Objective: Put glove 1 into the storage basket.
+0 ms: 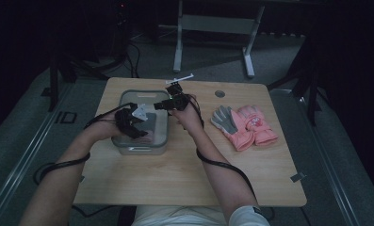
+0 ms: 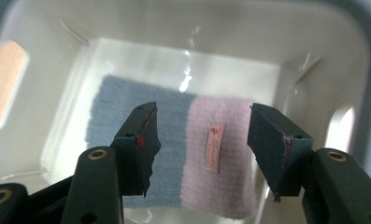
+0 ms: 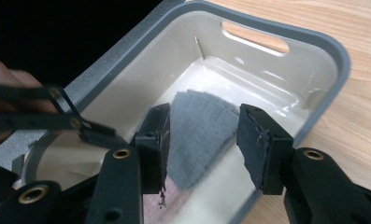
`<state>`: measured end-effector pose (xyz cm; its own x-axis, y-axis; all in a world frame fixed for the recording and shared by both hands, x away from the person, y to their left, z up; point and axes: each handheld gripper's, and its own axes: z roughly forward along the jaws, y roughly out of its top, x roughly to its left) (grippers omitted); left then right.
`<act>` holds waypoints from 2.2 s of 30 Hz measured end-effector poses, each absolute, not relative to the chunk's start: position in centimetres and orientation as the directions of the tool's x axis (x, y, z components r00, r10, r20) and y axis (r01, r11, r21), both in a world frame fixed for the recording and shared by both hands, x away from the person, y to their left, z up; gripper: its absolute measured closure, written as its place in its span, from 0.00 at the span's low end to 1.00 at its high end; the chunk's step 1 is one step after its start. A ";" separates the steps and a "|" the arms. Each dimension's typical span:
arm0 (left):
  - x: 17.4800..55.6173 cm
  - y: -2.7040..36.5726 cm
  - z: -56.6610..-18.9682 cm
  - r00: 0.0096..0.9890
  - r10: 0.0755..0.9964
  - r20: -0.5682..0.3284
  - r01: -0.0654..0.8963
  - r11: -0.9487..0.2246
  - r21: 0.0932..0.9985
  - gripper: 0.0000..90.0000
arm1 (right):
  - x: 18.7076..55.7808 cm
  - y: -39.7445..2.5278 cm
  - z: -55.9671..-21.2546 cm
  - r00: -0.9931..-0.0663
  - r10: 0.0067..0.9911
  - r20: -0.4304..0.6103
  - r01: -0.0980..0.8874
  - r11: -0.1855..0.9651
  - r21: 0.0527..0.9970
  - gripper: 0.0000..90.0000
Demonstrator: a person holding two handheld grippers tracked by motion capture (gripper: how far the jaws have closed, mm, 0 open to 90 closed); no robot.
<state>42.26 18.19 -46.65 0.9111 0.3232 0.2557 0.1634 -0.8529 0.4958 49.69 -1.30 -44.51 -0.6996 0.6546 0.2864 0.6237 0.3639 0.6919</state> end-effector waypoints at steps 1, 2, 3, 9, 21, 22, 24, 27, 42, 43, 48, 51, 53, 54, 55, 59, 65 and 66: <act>42.2 18.2 -46.3 0.909 0.329 0.257 0.163 -0.846 0.507 0.47 | 49.6 -1.6 -44.4 -0.702 0.654 0.282 0.620 0.365 0.694 0.59; 42.1 18.2 -45.9 0.909 0.332 0.252 0.165 -0.842 0.514 0.47 | 49.4 -1.8 -44.4 -0.702 0.655 0.279 0.619 0.368 0.694 0.59; 42.0 18.1 -45.6 0.911 0.335 0.241 0.168 -0.834 0.525 0.48 | 49.3 -2.1 -44.3 -0.703 0.654 0.278 0.618 0.370 0.694 0.59; 41.2 17.6 -44.9 0.913 0.345 0.216 0.176 -0.813 0.555 0.48 | 48.0 -4.2 -44.3 -0.714 0.649 0.261 0.603 0.383 0.699 0.58; 39.3 13.4 -44.8 0.921 0.358 0.153 0.212 -0.790 0.575 0.48 | 45.1 -8.4 -44.5 -0.765 0.608 0.213 0.544 0.432 0.719 0.34; 39.2 12.9 -44.9 0.924 0.353 0.147 0.213 -0.794 0.569 0.48 | 45.0 -8.8 -44.5 -0.767 0.604 0.215 0.542 0.431 0.721 0.31; 38.9 12.1 -45.0 0.927 0.346 0.145 0.208 -0.796 0.569 0.48 | 44.8 -9.7 -44.5 -0.756 0.618 0.216 0.538 0.398 0.744 0.24; 38.4 11.0 -45.2 0.935 0.331 0.126 0.201 -0.788 0.582 0.48 | 44.6 -10.8 -44.4 -0.757 0.622 0.200 0.516 0.381 0.767 0.16; 36.3 7.0 -46.0 0.952 0.296 0.078 0.179 -0.747 0.641 0.17 | 44.0 -17.0 -44.4 -0.744 0.647 0.166 0.482 0.348 0.804 0.15; 36.1 6.7 -46.2 0.953 0.291 0.079 0.176 -0.748 0.640 0.16 | 43.9 -17.4 -44.4 -0.741 0.650 0.167 0.481 0.340 0.808 0.15; 35.0 5.5 -47.3 0.966 0.251 0.068 0.151 -0.753 0.641 0.07 | 43.7 -19.1 -44.2 -0.695 0.704 0.149 0.496 0.320 0.807 0.12; 34.5 4.9 -47.9 0.969 0.242 0.040 0.159 -0.743 0.650 0.02 | 43.6 -20.2 -44.2 -0.694 0.704 0.147 0.496 0.321 0.807 0.15; 34.3 4.7 -48.4 0.968 0.246 0.043 0.159 -0.739 0.655 0.02 | 43.6 -20.8 -44.2 -0.691 0.710 0.135 0.492 0.325 0.808 0.16; 34.2 4.6 -48.6 0.968 0.249 0.037 0.164 -0.734 0.659 0.02 | 43.5 -21.1 -44.2 -0.689 0.714 0.123 0.486 0.330 0.809 0.19; 34.0 4.6 -48.8 0.965 0.258 0.042 0.164 -0.722 0.673 0.02 | 43.6 -21.3 -44.3 -0.688 0.717 0.116 0.485 0.334 0.809 0.20; 33.4 4.5 -49.5 0.967 0.251 0.047 0.147 -0.697 0.701 0.02 | 43.7 -22.4 -44.4 -0.674 0.734 0.086 0.484 0.350 0.802 0.32; 32.4 4.3 -51.1 0.966 0.253 0.053 0.145 -0.700 0.699 0.02 | 44.0 -24.0 -44.3 -0.632 0.774 0.038 0.481 0.354 0.802 0.51; 32.3 4.4 -51.3 0.968 0.244 0.055 0.138 -0.704 0.696 0.02 | 44.1 -24.3 -44.3 -0.626 0.779 0.028 0.482 0.359 0.799 0.54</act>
<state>32.25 4.36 -51.35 0.9682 0.2442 0.0551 0.1380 -0.7042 0.6965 44.09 -24.25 -44.29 -0.6264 0.7790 0.0275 0.4816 0.3590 0.7995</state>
